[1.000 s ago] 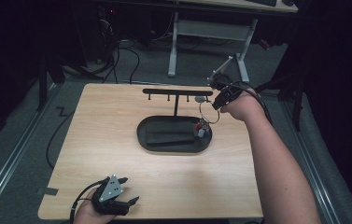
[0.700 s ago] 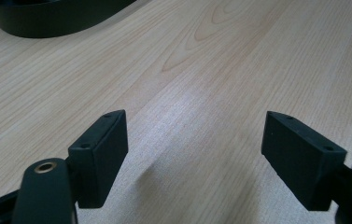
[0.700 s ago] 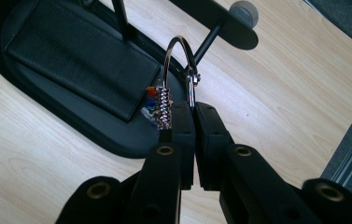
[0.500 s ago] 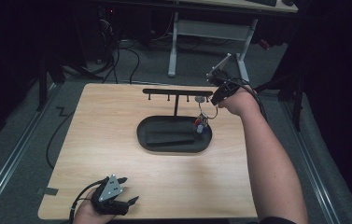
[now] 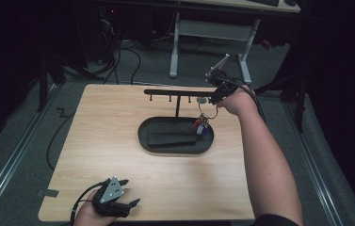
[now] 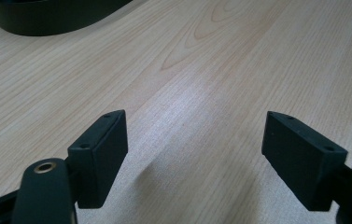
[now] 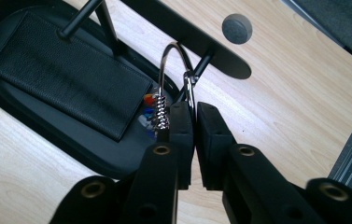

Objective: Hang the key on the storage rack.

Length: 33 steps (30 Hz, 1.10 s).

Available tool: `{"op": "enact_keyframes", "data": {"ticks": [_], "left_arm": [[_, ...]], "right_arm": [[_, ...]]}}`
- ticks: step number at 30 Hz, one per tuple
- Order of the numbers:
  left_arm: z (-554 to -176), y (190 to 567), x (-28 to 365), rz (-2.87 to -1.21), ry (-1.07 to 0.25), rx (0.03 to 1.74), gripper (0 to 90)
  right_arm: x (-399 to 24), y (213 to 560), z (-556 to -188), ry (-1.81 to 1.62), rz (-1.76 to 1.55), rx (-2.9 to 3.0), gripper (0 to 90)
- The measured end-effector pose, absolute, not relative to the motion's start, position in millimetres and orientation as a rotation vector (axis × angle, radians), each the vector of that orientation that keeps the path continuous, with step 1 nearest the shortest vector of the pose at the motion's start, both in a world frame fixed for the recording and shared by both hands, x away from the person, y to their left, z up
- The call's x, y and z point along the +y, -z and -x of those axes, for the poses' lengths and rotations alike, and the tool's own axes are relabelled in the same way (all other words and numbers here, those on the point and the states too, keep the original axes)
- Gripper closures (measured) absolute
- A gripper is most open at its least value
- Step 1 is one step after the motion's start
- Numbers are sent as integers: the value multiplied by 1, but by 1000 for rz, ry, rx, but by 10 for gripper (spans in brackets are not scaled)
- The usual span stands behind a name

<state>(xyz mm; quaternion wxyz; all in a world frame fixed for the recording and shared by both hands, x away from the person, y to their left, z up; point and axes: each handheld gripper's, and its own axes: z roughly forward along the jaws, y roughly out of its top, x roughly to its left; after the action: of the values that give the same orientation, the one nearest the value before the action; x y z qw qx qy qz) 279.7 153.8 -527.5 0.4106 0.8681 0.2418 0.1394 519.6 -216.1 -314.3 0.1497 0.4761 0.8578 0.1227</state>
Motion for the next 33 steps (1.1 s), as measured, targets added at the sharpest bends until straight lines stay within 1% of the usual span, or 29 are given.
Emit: {"op": "enact_keyframes", "data": {"ticks": [3, 8, 10, 11, 17, 22, 25, 33], "left_arm": [[-280, 527, 154, -2188, -349, 608, 232], [-280, 528, 153, -2186, -351, 608, 232], [-280, 528, 153, -2186, -350, 608, 232], [-280, 527, 153, -2185, -350, 608, 232], [-280, 528, 152, -2188, -350, 601, 232], [-279, 527, 151, -2197, -348, 593, 232], [-279, 527, 150, -2200, -347, 592, 232], [-279, 528, 150, -2205, -342, 590, 231]], "right_arm": [[-216, 313, -520, -365, -1361, 2432, 766], [-215, 310, -517, -381, -1371, 2416, 730], [-214, 310, -514, -375, -1367, 2420, 678], [-214, 310, -514, -375, -1367, 2420, 678], [-210, 310, -508, -416, -1392, 2403, 517], [-212, 311, -501, -441, -1419, 2379, 402], [-213, 312, -496, -460, -1417, 2359, 315], [-221, 321, -483, -559, -1437, 2327, 256]]}}
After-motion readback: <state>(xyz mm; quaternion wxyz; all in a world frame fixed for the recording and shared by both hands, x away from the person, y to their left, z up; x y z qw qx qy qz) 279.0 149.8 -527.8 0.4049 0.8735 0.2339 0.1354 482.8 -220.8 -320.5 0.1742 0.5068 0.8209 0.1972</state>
